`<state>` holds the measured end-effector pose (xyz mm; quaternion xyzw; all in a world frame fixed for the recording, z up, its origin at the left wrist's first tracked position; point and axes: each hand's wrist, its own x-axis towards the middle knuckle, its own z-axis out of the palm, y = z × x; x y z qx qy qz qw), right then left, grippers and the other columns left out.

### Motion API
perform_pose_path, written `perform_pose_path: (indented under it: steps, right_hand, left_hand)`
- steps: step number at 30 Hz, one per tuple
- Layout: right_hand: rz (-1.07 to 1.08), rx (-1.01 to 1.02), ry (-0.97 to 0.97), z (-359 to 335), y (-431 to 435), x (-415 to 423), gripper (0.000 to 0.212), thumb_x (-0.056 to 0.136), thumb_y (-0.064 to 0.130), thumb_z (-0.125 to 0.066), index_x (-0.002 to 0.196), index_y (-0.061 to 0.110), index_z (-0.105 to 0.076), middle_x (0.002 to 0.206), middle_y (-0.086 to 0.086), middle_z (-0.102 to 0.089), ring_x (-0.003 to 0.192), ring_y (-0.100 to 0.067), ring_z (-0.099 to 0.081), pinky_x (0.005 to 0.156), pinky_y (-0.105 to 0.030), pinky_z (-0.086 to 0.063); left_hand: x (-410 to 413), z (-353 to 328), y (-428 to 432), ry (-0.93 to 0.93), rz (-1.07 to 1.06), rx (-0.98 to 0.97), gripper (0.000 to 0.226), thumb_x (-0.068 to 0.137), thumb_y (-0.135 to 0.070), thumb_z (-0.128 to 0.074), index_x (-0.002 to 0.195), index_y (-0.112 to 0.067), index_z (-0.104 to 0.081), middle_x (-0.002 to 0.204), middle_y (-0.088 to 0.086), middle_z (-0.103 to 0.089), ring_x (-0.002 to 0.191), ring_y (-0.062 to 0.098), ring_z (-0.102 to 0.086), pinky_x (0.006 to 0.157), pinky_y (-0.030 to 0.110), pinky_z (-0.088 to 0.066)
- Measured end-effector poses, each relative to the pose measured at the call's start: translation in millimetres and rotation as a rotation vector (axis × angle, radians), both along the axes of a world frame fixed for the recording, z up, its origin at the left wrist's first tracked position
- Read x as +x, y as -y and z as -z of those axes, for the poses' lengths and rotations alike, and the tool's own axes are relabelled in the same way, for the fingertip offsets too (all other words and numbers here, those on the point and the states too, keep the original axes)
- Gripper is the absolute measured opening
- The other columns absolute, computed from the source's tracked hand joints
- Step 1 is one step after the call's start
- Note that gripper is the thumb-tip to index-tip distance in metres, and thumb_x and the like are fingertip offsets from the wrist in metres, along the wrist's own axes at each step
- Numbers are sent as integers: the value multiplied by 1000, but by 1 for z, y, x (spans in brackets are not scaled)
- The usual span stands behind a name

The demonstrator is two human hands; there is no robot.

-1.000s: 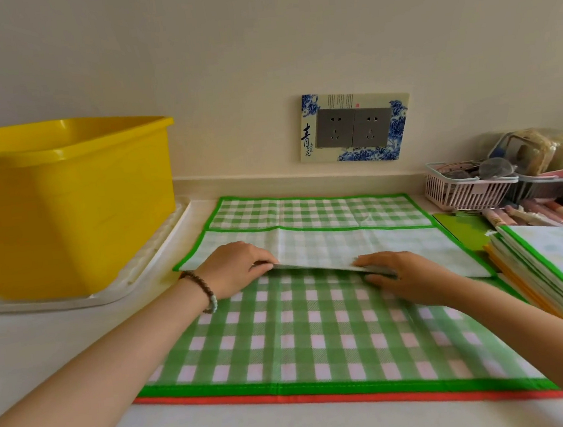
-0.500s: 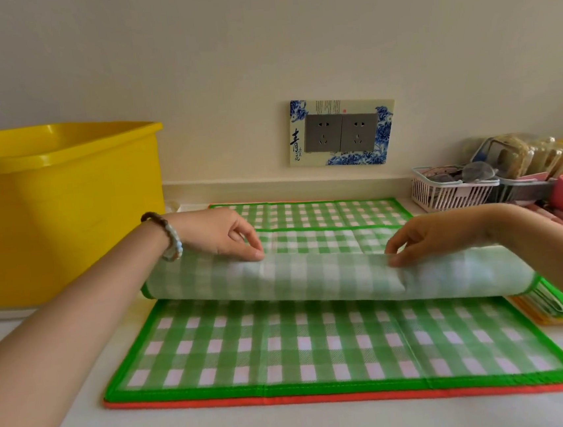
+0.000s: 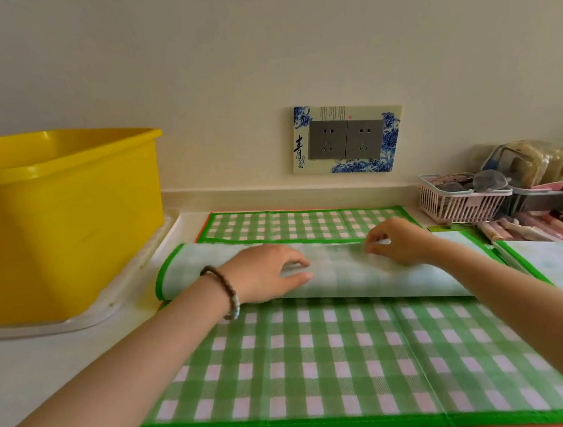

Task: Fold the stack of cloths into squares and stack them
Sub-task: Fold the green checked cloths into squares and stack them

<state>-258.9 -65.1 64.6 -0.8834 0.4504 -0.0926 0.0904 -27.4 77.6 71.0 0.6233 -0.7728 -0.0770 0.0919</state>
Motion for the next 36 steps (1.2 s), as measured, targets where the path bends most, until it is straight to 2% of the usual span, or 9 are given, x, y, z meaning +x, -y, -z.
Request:
perform_pose_path:
  steps: [6, 12, 16, 20, 23, 27, 31, 36]
  right_hand:
    - [77, -96, 21, 32, 22, 11, 20, 92, 29, -56, 105, 19, -68, 113, -1, -67, 103, -21, -60, 86, -30, -46]
    - [146, -174, 56, 45, 44, 19, 22, 92, 30, -56, 108, 20, -66, 116, -2, -65, 103, -24, -59, 88, -33, -45]
    - [206, -181, 88, 47, 48, 24, 30, 98, 28, -44, 122, 20, -59, 128, -5, -59, 111, -29, -55, 92, -36, -44]
    - [209, -118, 56, 47, 32, 42, 42, 101, 33, -34, 139, 19, -42, 145, -4, -42, 128, -26, -44, 105, -37, -35]
    - [143, -25, 127, 47, 11, 65, 43, 101, 32, -32, 141, 18, -40, 149, -3, -38, 134, -23, -38, 108, -34, -29]
    - [110, 13, 55, 62, -11, 88, 46, 101, 29, -26, 145, 16, -30, 154, -4, -27, 141, -20, -25, 115, -36, -18]
    - [140, 15, 35, 77, -17, 88, 50, 101, 38, -19, 149, 24, -20, 158, 2, -14, 146, -16, -9, 118, -38, -4]
    - [156, 29, -25, 76, -14, 68, 57, 96, 55, -18, 149, 33, -14, 159, 5, -8, 146, -16, -3, 118, -39, -1]
  left_hand:
    - [-1, 32, 21, 41, -42, 149, 61, 93, -61, -26, 145, -30, -31, 152, -8, -31, 138, 14, -29, 113, 36, -26]
    - [2, 49, 40, 101, -48, 104, 62, 95, -59, -18, 149, -27, -19, 157, -6, -16, 143, 12, -16, 118, 37, -13]
    - [7, 59, 53, 90, -72, 96, 64, 94, -61, -17, 150, -28, -15, 158, -6, -9, 145, 11, -9, 118, 40, -9]
    - [9, 67, 61, 81, -76, 108, 65, 94, -61, -17, 150, -30, -8, 159, -6, -2, 146, 12, -1, 119, 41, -1]
    - [9, 73, 63, 60, -87, 99, 65, 94, -60, -17, 150, -30, -6, 159, -7, 1, 145, 11, 2, 118, 39, 2]
    - [9, 78, 67, 64, -116, 99, 65, 95, -58, -16, 151, -26, -3, 159, -9, 2, 145, 9, 3, 119, 38, 2]
    - [9, 77, 67, 76, -120, 82, 64, 96, -57, -16, 151, -25, -3, 159, -8, 2, 145, 9, 2, 119, 38, 1]
    - [9, 77, 64, 79, -124, 79, 72, 92, -65, -17, 151, -25, -4, 159, -8, 2, 145, 9, 2, 119, 37, 0]
